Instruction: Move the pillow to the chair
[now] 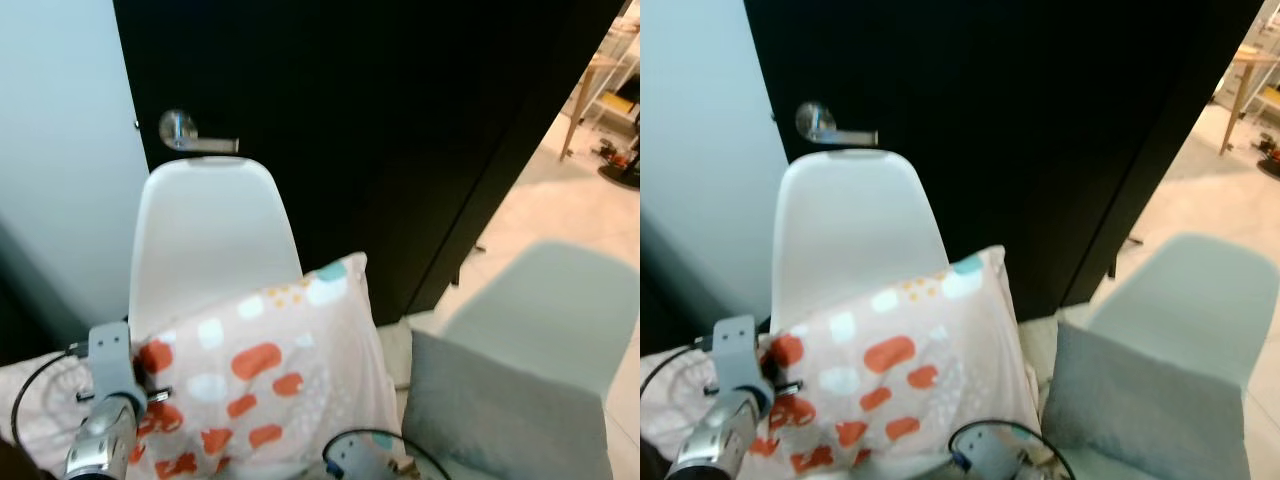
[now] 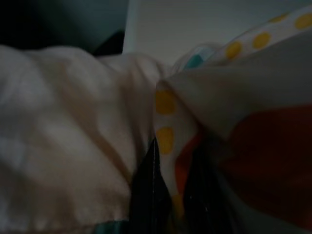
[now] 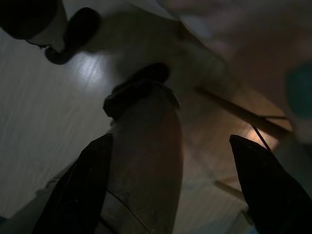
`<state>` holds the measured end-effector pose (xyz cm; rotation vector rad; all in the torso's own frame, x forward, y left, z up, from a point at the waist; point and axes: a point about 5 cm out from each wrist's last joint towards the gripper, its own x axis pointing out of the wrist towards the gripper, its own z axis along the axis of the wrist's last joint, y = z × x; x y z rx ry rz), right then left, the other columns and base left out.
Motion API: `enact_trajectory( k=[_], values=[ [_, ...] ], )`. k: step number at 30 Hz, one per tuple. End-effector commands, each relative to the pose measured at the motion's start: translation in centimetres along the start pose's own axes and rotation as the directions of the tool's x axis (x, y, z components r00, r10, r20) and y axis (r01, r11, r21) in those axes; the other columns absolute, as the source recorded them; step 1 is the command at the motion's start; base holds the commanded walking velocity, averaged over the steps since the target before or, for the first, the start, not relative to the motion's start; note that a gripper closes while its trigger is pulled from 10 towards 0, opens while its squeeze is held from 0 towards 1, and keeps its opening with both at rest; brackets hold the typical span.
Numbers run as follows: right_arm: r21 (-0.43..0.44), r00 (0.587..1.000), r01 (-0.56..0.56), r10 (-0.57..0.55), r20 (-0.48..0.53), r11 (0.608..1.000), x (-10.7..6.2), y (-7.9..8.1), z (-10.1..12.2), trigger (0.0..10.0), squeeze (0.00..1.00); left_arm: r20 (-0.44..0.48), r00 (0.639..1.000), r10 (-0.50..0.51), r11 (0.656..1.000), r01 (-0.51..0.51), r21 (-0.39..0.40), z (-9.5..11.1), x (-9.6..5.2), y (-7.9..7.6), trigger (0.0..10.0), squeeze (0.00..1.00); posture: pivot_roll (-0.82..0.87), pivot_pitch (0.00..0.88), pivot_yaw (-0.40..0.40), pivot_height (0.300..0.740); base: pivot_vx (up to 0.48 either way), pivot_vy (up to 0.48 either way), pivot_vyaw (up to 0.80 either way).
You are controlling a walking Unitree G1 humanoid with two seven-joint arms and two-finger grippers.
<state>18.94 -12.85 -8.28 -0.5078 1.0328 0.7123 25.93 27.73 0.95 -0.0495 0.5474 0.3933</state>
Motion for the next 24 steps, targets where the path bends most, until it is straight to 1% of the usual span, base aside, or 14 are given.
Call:
enact_trajectory(
  k=[1, 5, 6, 8, 10, 11, 13, 18, 20, 24],
  values=[
    [0.017, 0.999, -0.009, 0.009, -0.041, 1.0, 0.0, 0.4, -1.3, 10.0, 0.0, -0.074, 0.997, 0.022, 1.0, -0.021, 0.018, -1.8, -0.2, 0.5, 10.0, 0.0, 0.14, 0.126, -0.162, 0.74, 0.0, 0.0, 0.0],
    [0.021, 0.999, -0.002, 0.003, -0.05, 1.0, -0.1, 0.3, -1.8, 10.0, 0.0, -0.001, 1.0, 0.03, 0.994, -0.029, 0.107, 0.4, 0.4, 1.4, 10.0, 0.0, 0.12, 0.143, -0.163, 0.74, 0.0, 0.0, 0.0],
    [0.021, 0.999, -0.001, 0.002, -0.054, 1.0, -0.2, 0.3, -2.1, 10.0, 0.0, 0.009, 1.0, 0.03, 0.993, -0.031, 0.11, 1.0, 0.6, 1.7, 10.0, 0.0, 0.11, 0.15, -0.164, 0.74, 0.0, 0.0, 0.0],
    [0.021, 0.999, -0.001, 0.002, -0.054, 1.0, -0.2, 0.3, -2.1, 10.0, 0.0, 0.009, 1.0, 0.03, 0.993, -0.031, 0.11, 1.0, 0.6, 1.7, 10.0, 0.0, 0.11, 0.15, -0.164, 0.74, 0.0, 0.0, 0.0],
    [0.027, 0.998, 0.004, -0.003, -0.061, 1.0, -0.3, 0.2, -2.6, 10.0, 0.0, 0.032, 0.998, 0.055, 0.987, -0.059, 0.15, 2.1, 0.9, 2.6, 10.0, 0.0, 0.1, 0.16, -0.161, 0.74, 0.0, 0.0, 0.0],
    [0.027, 0.998, 0.004, -0.003, -0.061, 1.0, -0.3, 0.2, -2.6, 10.0, 0.0, 0.032, 0.998, 0.055, 0.987, -0.059, 0.15, 2.1, 0.9, 2.6, 10.0, 0.0, 0.1, 0.16, -0.161, 0.74, 0.0, 0.0, 0.0],
    [0.031, 0.998, 0.006, -0.004, -0.065, 1.0, -0.4, 0.3, -2.9, 10.0, 0.0, 0.036, 0.997, 0.069, 0.981, -0.074, 0.18, 2.4, 1.1, 3.2, 10.0, 0.0, 0.09, 0.166, -0.16, 0.74, 0.0, 0.0, 0.0],
    [0.034, 0.998, 0.006, -0.003, -0.071, 0.999, -0.4, 0.3, -3.3, 10.0, 0.0, 0.033, 0.998, 0.049, 0.976, -0.055, 0.21, 2.4, 1.2, 2.9, 10.0, 0.0, 0.09, 0.181, -0.161, 0.74, 0.0, 0.0, 0.0],
    [0.034, 0.998, 0.006, -0.003, -0.071, 0.999, -0.4, 0.3, -3.3, 10.0, 0.0, 0.033, 0.998, 0.049, 0.976, -0.055, 0.21, 2.4, 1.2, 2.9, 10.0, 0.0, 0.09, 0.181, -0.161, 0.74, 0.0, 0.0, 0.0],
    [0.028, 0.997, 0.003, -0.001, -0.076, 1.0, -0.5, 0.3, -3.5, 10.0, 0.0, 0.025, 0.999, -0.029, 0.975, 0.023, 0.22, 2.1, 1.2, 2.0, 10.0, 0.0, 0.08, 0.197, -0.166, 0.74, 0.0, 0.0, 0.0]
  ],
)
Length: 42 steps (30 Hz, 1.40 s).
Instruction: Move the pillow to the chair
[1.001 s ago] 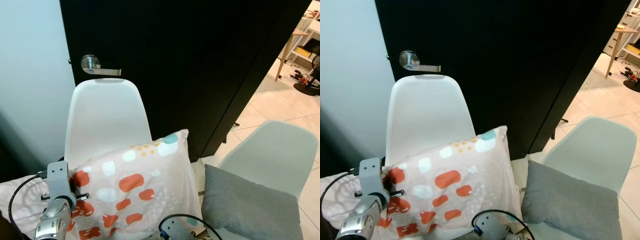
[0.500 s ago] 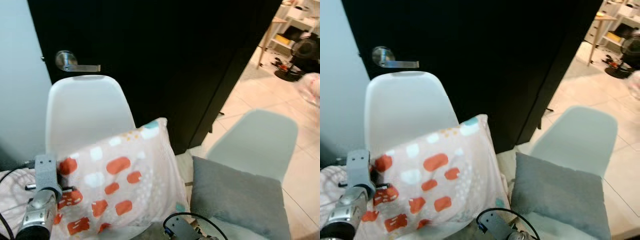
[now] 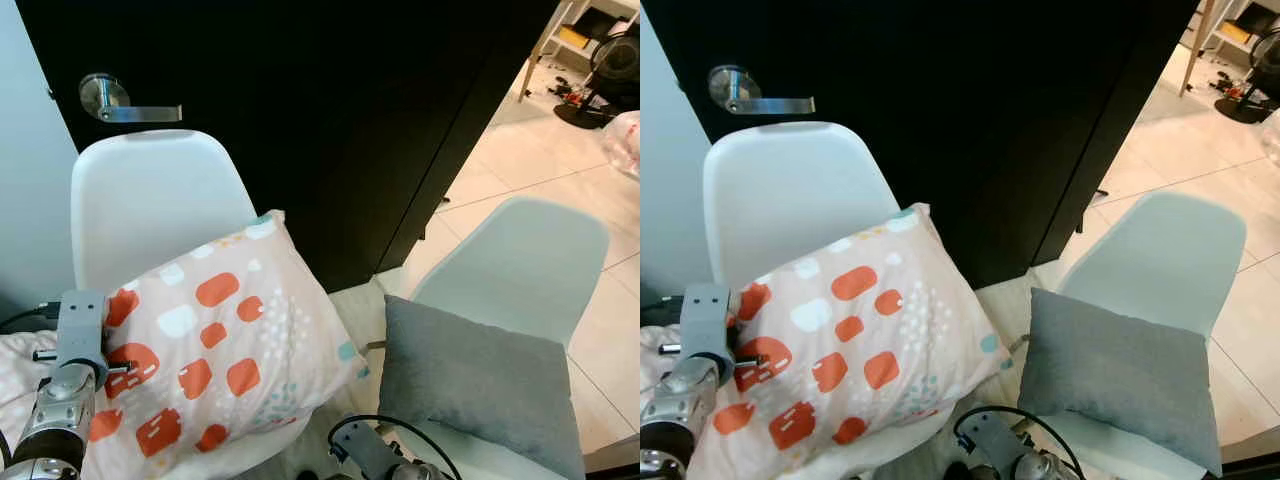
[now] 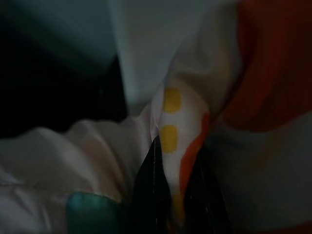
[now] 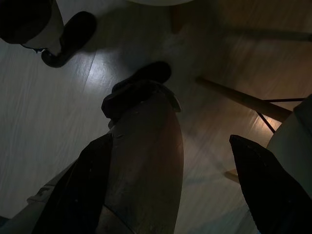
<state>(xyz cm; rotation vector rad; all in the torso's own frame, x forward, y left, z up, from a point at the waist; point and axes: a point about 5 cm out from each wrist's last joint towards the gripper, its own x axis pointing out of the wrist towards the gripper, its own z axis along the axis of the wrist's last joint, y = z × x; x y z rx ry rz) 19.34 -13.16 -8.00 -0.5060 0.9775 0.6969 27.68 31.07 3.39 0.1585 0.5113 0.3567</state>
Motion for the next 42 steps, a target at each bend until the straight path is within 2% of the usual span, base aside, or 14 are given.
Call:
enact_trajectory(
  k=[1, 6, 7, 14, 16, 17, 25, 30, 36, 42],
  values=[
    [0.032, 0.992, -0.026, 0.029, -0.124, 0.999, -0.5, 0.8, -3.7, 10.0, 0.0, -0.04, 0.998, -0.058, 0.998, 0.059, 0.024, -1.2, -0.2, -0.9, 10.0, 0.0, 0.08, 0.197, -0.166, 0.74, 0.0, 0.0, 0.0],
    [0.03, 0.992, -0.024, 0.028, -0.127, 0.999, -0.5, 0.8, -3.8, 10.0, 0.0, -0.057, 0.997, -0.05, 0.996, 0.054, 0.073, -1.8, -0.2, -0.6, 10.0, 0.0, 0.07, 0.209, -0.169, 0.74, 0.0, 0.0, 0.0],
    [0.031, 0.991, -0.024, 0.028, -0.127, 0.999, -0.5, 0.8, -3.9, 10.0, 0.0, -0.057, 0.997, -0.042, 0.996, 0.047, 0.082, -1.8, -0.2, -0.4, 10.0, 0.09, 0.07, 0.214, -0.171, 0.74, 0.0, 0.0, 0.0],
    [0.033, 0.99, -0.023, 0.027, -0.137, 0.999, -0.7, 0.7, -4.5, 10.0, 0.0, -0.041, 0.999, 0.011, 0.992, -0.006, 0.128, -1.7, -0.2, 0.6, 10.0, 0.14, 0.05, 0.225, -0.181, 0.74, 0.0, 0.0, 0.0],
    [0.036, 0.989, -0.028, 0.032, -0.142, 0.999, -0.8, 0.7, -4.7, 10.0, 0.0, -0.034, 0.999, 0.022, 0.991, -0.017, 0.132, -1.6, -0.2, 0.8, 10.0, 0.12, 0.05, 0.227, -0.184, 0.74, 0.0, 0.0, 0.0],
    [0.036, 0.986, -0.034, 0.04, -0.162, 0.999, -0.9, 0.8, -5.1, 10.0, 0.0, -0.029, 0.999, 0.031, 0.991, -0.027, 0.131, -1.6, -0.2, 0.9, 10.0, 0.0, 0.05, 0.229, -0.188, 0.74, 0.0, 0.0, 0.0],
    [0.041, 0.981, -0.046, 0.053, -0.189, 0.998, -1.0, 0.8, -5.5, 10.0, 0.0, 0.021, 0.998, 0.063, 0.987, -0.066, 0.149, -0.7, -0.1, 1.5, 10.0, 0.0, 0.05, 0.227, -0.191, 0.715, 0.0, 0.0, 0.0],
    [0.039, 0.981, -0.048, 0.055, -0.184, 0.998, -0.9, 0.8, -5.2, 10.0, 0.0, 0.097, 0.992, 0.08, 0.98, -0.096, 0.175, 1.4, 0.2, 2.4, 10.0, 0.0, 0.05, 0.237, -0.193, 0.685, 0.0, 0.0, 0.0],
    [0.058, 0.984, -0.054, 0.063, -0.164, 0.997, -0.9, 0.9, -5.2, 10.0, 0.0, 0.141, 0.987, 0.074, 0.98, -0.099, 0.175, 2.4, 0.3, 2.1, 10.0, 0.0, 0.05, 0.237, -0.2, 0.652, 0.0, 0.0, 0.0],
    [0.042, 0.981, -0.058, 0.064, -0.181, 0.997, -1.0, 0.8, -5.4, 10.0, 0.0, 0.146, 0.988, 0.053, 0.98, -0.079, 0.182, 2.5, 0.4, 1.5, 10.0, 0.0, 0.05, 0.229, -0.203, 0.652, 0.0, 0.0, 0.0]
  ],
)
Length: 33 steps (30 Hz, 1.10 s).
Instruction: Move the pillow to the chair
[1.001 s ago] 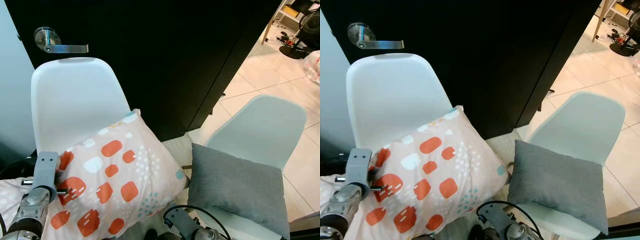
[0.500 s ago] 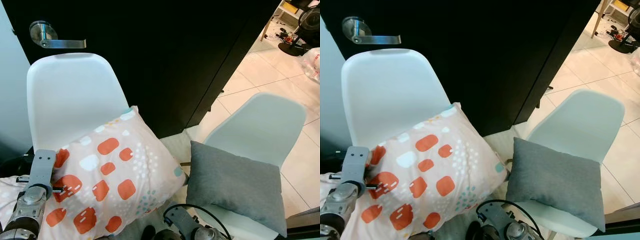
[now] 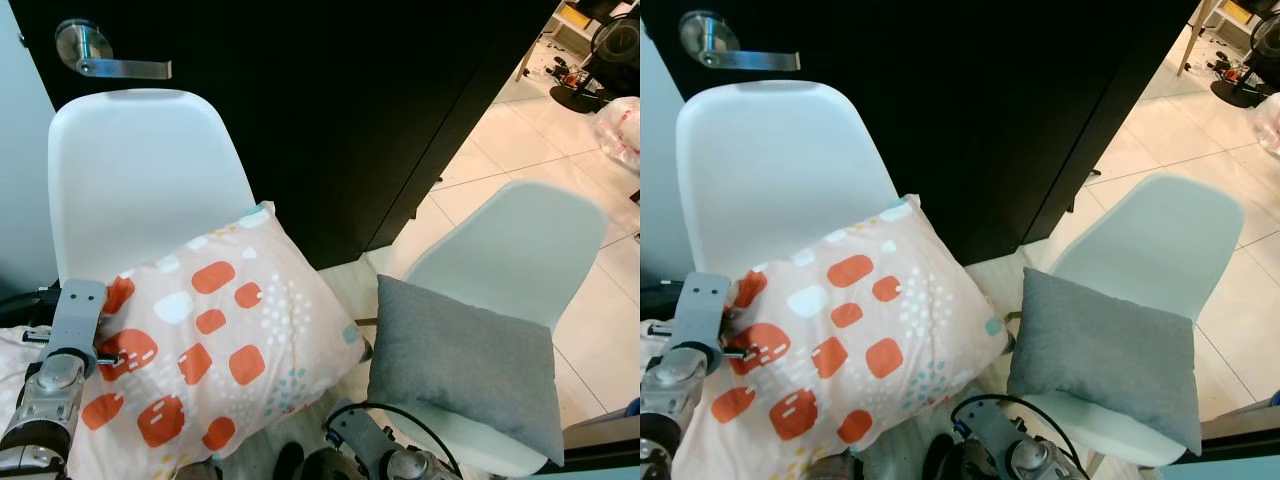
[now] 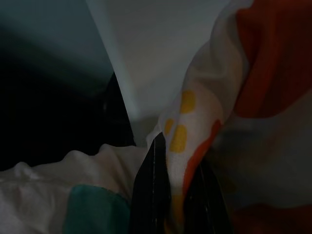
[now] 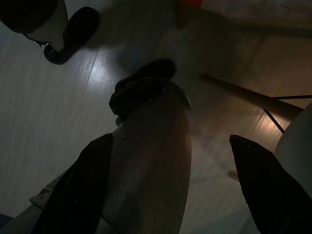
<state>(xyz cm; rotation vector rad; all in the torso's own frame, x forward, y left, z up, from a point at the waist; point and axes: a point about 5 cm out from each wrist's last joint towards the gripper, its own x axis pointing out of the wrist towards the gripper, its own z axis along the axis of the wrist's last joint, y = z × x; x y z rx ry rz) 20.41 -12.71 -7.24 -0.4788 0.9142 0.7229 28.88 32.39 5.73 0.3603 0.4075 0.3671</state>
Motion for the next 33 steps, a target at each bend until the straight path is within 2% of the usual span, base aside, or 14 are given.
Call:
enact_trajectory(
  k=[1, 3, 9, 13, 25, 31, 33],
  values=[
    [0.043, 0.966, -0.046, 0.055, -0.253, 0.998, -1.3, 1.4, -6.6, 10.0, 0.0, 0.012, 1.0, -0.006, 1.0, 0.006, 0.02, -0.1, -0.1, 0.0, 10.0, 0.0, 0.05, 0.229, -0.203, 0.652, 0.0, 0.0, 0.0],
    [0.026, 0.963, -0.046, 0.052, -0.266, 0.999, -1.4, 1.3, -6.8, 10.0, 0.0, 0.011, 1.0, -0.019, 1.0, 0.019, 0.025, -0.1, -0.1, -0.3, 10.0, 0.0, 0.05, 0.23, -0.203, 0.642, 0.0, 0.0, 0.0],
    [0.043, 0.964, -0.054, 0.063, -0.258, 0.998, -1.3, 1.4, -6.7, 10.0, 0.0, 0.008, 0.999, -0.034, 0.999, 0.033, 0.021, -0.3, -0.2, -0.8, 10.0, 0.0, 0.05, 0.233, -0.201, 0.612, 0.0, 0.0, 0.0],
    [0.063, 0.968, -0.05, 0.064, -0.241, 0.997, -1.3, 1.4, -6.4, 10.0, 0.0, 0.0, 0.999, -0.038, 0.999, 0.038, 0.023, -0.6, -0.3, -1.1, 10.0, 0.0, 0.06, 0.233, -0.199, 0.612, 0.0, 0.0, 0.0],
    [0.049, 0.962, -0.068, 0.078, -0.261, 0.997, -1.3, 1.6, -6.6, 10.0, 0.0, -0.001, 0.999, -0.032, 0.999, 0.032, 0.018, -0.5, -0.3, -1.0, 10.0, 0.0, 0.06, 0.232, -0.196, 0.612, 0.0, 0.0, 0.0],
    [0.049, 0.959, -0.071, 0.082, -0.272, 0.996, -1.3, 1.8, -6.8, 10.0, 0.0, 0.001, 0.999, -0.033, 0.999, 0.033, 0.017, -0.4, -0.3, -1.0, 10.0, 0.0, 0.06, 0.236, -0.195, 0.587, 0.0, 0.0, 0.0],
    [0.073, 0.963, -0.072, 0.088, -0.254, 0.995, -1.3, 1.9, -6.8, 10.0, 0.0, 0.004, 0.999, -0.033, 0.999, 0.033, 0.015, -0.3, -0.2, -1.0, 10.0, 0.0, 0.05, 0.237, -0.195, 0.577, 0.0, 0.0, 0.0]
  ],
)
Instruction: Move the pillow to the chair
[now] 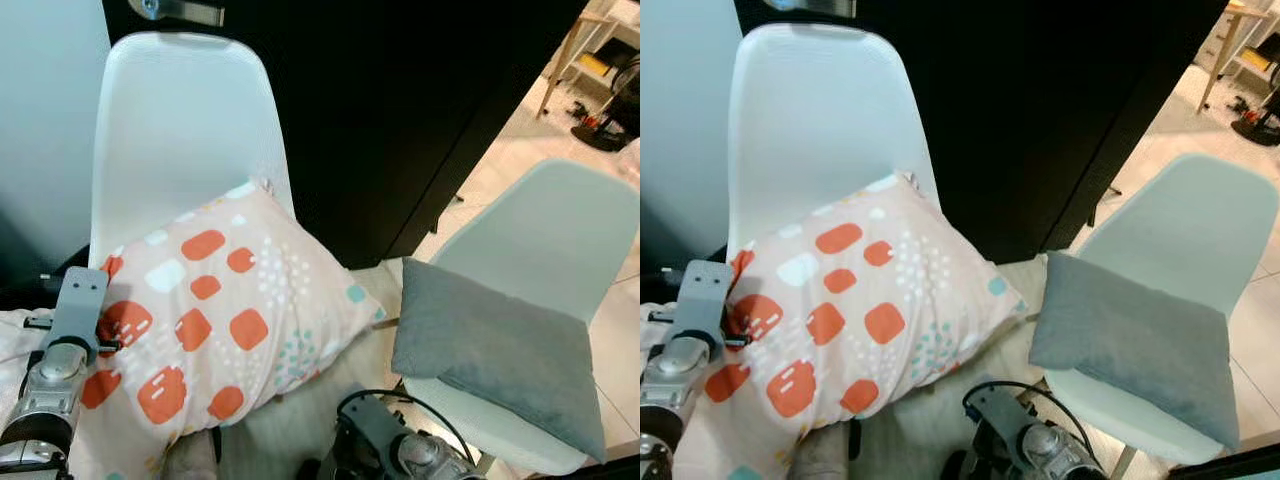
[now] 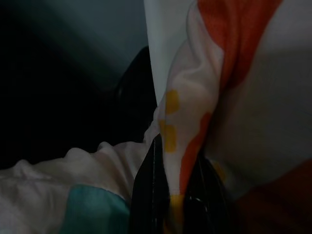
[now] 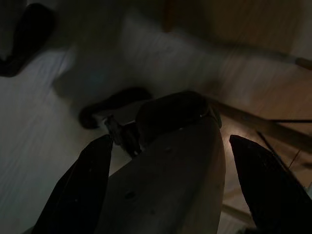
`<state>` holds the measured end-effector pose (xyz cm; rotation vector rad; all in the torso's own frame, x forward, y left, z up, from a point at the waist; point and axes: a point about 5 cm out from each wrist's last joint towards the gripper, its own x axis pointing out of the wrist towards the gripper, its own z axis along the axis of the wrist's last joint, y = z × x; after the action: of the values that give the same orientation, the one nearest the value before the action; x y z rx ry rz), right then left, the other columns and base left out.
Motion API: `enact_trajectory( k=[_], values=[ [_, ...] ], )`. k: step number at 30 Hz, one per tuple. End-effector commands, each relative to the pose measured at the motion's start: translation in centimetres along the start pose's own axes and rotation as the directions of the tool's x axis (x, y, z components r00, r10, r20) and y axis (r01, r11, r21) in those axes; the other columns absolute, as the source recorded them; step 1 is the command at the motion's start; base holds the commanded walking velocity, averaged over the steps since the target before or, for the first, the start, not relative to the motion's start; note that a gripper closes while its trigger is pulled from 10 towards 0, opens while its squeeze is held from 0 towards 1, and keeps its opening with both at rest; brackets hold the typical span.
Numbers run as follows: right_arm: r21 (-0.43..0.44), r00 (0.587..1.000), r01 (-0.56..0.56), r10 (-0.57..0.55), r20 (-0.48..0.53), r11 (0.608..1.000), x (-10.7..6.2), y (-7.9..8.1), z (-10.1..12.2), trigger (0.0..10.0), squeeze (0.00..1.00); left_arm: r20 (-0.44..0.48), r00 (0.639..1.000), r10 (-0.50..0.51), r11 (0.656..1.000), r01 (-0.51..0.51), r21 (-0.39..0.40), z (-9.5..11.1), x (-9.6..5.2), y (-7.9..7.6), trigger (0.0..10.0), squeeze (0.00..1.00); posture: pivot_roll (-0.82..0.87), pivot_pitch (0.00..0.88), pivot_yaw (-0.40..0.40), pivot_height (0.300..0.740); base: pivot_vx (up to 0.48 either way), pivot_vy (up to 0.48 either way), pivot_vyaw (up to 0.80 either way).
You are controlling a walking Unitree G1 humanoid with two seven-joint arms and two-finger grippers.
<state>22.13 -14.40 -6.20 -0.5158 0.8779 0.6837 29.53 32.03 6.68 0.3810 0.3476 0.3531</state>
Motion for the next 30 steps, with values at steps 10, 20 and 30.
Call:
enact_trajectory(
  k=[10, 20, 30],
  values=[
    [0.105, 0.956, -0.125, 0.148, -0.253, 0.987, -0.8, 4.6, -7.0, 10.0, 0.0, -0.013, 0.998, -0.066, 0.998, 0.066, 0.002, -0.2, -0.1, -1.2, 10.0, 0.0, 0.05, 0.239, -0.193, 0.577, 0.0, 0.0, 0.0],
    [0.107, 0.956, -0.128, 0.152, -0.252, 0.986, -0.7, 4.8, -6.8, 10.0, 0.0, 0.132, 0.943, -0.304, 0.943, 0.278, 0.183, 2.8, -0.2, -3.3, 10.0, 0.0, 0.06, 0.241, -0.185, 0.577, 0.0, 0.0, 0.0],
    [0.096, 0.947, -0.142, 0.163, -0.275, 0.985, -0.7, 5.0, -7.0, 10.0, 0.0, 0.172, 0.857, -0.486, 0.831, 0.392, 0.395, 4.3, -0.8, -4.8, 10.0, 0.0, 0.06, 0.241, -0.179, 0.562, 0.0, 0.0, 0.0]
  ],
)
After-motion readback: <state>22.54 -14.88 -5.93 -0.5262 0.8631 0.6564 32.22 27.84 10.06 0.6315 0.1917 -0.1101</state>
